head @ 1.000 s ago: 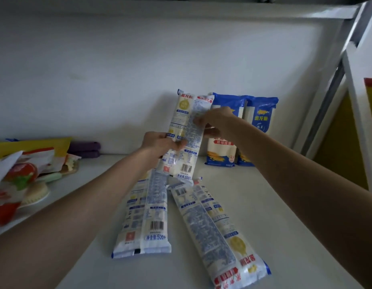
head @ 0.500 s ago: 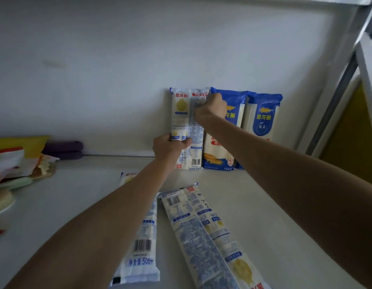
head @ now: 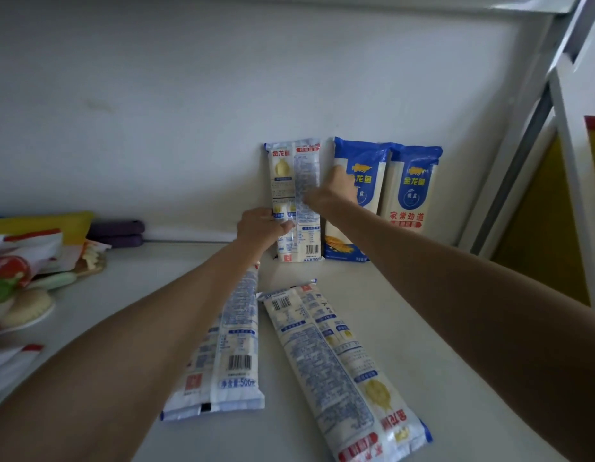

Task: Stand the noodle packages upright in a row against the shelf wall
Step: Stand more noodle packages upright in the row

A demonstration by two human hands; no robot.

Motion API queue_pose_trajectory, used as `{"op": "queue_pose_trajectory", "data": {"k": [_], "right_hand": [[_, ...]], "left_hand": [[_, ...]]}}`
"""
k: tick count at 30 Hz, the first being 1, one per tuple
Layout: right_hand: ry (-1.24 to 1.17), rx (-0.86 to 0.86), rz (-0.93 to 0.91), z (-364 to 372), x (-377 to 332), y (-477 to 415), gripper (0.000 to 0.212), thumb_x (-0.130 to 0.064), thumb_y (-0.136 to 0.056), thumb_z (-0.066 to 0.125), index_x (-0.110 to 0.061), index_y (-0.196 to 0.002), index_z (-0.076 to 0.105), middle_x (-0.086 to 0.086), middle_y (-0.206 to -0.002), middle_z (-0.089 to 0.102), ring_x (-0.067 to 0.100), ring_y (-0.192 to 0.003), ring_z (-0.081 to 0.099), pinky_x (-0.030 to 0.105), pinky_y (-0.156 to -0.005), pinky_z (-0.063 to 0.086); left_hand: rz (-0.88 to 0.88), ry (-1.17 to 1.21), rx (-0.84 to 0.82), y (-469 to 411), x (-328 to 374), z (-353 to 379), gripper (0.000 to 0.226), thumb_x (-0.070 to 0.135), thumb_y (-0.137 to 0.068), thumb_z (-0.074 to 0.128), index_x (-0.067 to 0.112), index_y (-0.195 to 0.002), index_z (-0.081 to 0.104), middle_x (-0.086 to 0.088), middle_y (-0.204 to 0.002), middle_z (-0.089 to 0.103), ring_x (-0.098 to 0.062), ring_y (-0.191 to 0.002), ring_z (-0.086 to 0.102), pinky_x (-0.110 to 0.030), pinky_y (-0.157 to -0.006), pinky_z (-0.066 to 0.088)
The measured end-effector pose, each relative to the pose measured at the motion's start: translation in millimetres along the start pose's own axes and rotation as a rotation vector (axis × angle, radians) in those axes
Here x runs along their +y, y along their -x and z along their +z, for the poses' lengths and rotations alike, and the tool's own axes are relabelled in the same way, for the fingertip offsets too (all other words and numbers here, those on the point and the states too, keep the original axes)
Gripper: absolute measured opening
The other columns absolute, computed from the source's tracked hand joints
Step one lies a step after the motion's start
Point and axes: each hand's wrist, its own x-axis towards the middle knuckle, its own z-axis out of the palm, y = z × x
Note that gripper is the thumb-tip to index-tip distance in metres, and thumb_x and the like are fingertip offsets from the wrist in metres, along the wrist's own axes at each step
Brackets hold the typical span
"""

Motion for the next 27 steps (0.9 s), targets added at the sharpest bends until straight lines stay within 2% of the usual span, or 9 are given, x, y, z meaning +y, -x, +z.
{"op": "queue_pose_trajectory", "data": {"k": [2, 4, 7, 9, 11, 16, 18, 23, 27], "right_hand": [[-0.034, -0.105, 0.039, 3, 3, 8, 0.034, -0.012, -0.081, 0.072, -0.009, -0.105, 0.048, 0.007, -0.099, 0.057, 0.022, -0.086, 0.064, 0.035, -0.073, 0.060], [-0.076, -0.158, 0.082, 9, 7, 12, 0.032, -0.014, -0.083, 0.069, -0.007, -0.109, 0.052, 0.008, -0.098, 0.059, 0.022, -0.085, 0.065, 0.035, -0.074, 0.060], [-0.077, -0.167, 0.153, 17, 19, 16, 0.024, -0.015, -0.089, 0.062, -0.005, -0.108, 0.053, 0.012, -0.101, 0.060, 0.023, -0.083, 0.062, 0.029, -0.060, 0.054], [-0.085, -0.207, 0.201, 25, 29, 19, 0.020, -0.014, -0.088, 0.061, -0.003, -0.104, 0.054, 0.015, -0.104, 0.062, 0.027, -0.087, 0.064, 0.030, -0.060, 0.053], [-0.102, -0.219, 0.217, 31, 34, 21, 0.019, -0.010, -0.085, 0.062, -0.002, -0.102, 0.057, 0.016, -0.100, 0.063, 0.032, -0.093, 0.066, 0.034, -0.070, 0.056], [-0.134, -0.234, 0.202, 37, 42, 14, 0.023, -0.009, -0.084, 0.060, -0.003, -0.106, 0.058, 0.016, -0.098, 0.063, 0.034, -0.090, 0.068, 0.042, -0.075, 0.060], [-0.145, -0.221, 0.221, 39, 47, 11, 0.021, -0.014, -0.084, 0.063, -0.004, -0.102, 0.057, 0.016, -0.096, 0.064, 0.035, -0.089, 0.069, 0.042, -0.074, 0.061], [-0.091, -0.178, 0.162, 43, 58, 7, 0.024, -0.016, -0.085, 0.064, -0.004, -0.106, 0.060, 0.011, -0.095, 0.063, 0.031, -0.089, 0.067, 0.030, -0.062, 0.051], [-0.033, -0.196, 0.131, 45, 59, 9, 0.027, -0.013, -0.085, 0.064, -0.006, -0.110, 0.057, 0.013, -0.106, 0.063, 0.033, -0.094, 0.065, 0.032, -0.065, 0.052]], "left_hand": [[-0.013, 0.049, 0.026, 3, 2, -3, 0.020, 0.022, -0.074, 0.083, 0.016, -0.089, 0.071, -0.011, -0.104, 0.074, -0.026, -0.097, 0.069, -0.036, -0.093, 0.054], [-0.023, 0.086, 0.047, 4, 7, -2, 0.034, 0.017, -0.073, 0.084, 0.010, -0.104, 0.072, -0.008, -0.107, 0.073, -0.021, -0.095, 0.069, -0.030, -0.092, 0.052], [-0.043, 0.004, -0.048, -2, 3, 2, 0.050, 0.017, -0.068, 0.087, 0.007, -0.114, 0.069, -0.006, -0.113, 0.071, -0.019, -0.103, 0.067, -0.033, -0.098, 0.050], [-0.045, -0.001, -0.074, -1, -4, 8, 0.045, 0.014, -0.069, 0.085, 0.008, -0.111, 0.071, -0.006, -0.109, 0.073, -0.018, -0.096, 0.068, -0.029, -0.091, 0.053], [0.002, -0.002, 0.020, -4, -8, 12, 0.035, 0.010, -0.071, 0.083, 0.010, -0.105, 0.074, -0.004, -0.098, 0.073, -0.015, -0.083, 0.066, -0.024, -0.077, 0.053], [0.119, -0.162, 0.133, -12, 1, 13, 0.021, 0.030, -0.068, 0.081, 0.018, -0.085, 0.075, 0.000, -0.084, 0.076, -0.018, -0.076, 0.071, -0.035, -0.073, 0.059], [0.165, -0.196, 0.135, -11, -2, 16, 0.026, 0.036, -0.069, 0.080, 0.019, -0.088, 0.075, 0.001, -0.084, 0.076, -0.018, -0.076, 0.071, -0.036, -0.072, 0.059], [0.181, -0.122, 0.050, -11, -18, 23, 0.029, 0.023, -0.079, 0.076, 0.022, -0.107, 0.073, 0.001, -0.101, 0.075, -0.017, -0.089, 0.070, -0.036, -0.082, 0.057], [0.182, -0.110, -0.004, -16, -17, 22, 0.028, 0.020, -0.082, 0.073, 0.018, -0.110, 0.071, -0.004, -0.103, 0.073, -0.019, -0.084, 0.066, -0.032, -0.074, 0.056]]}}
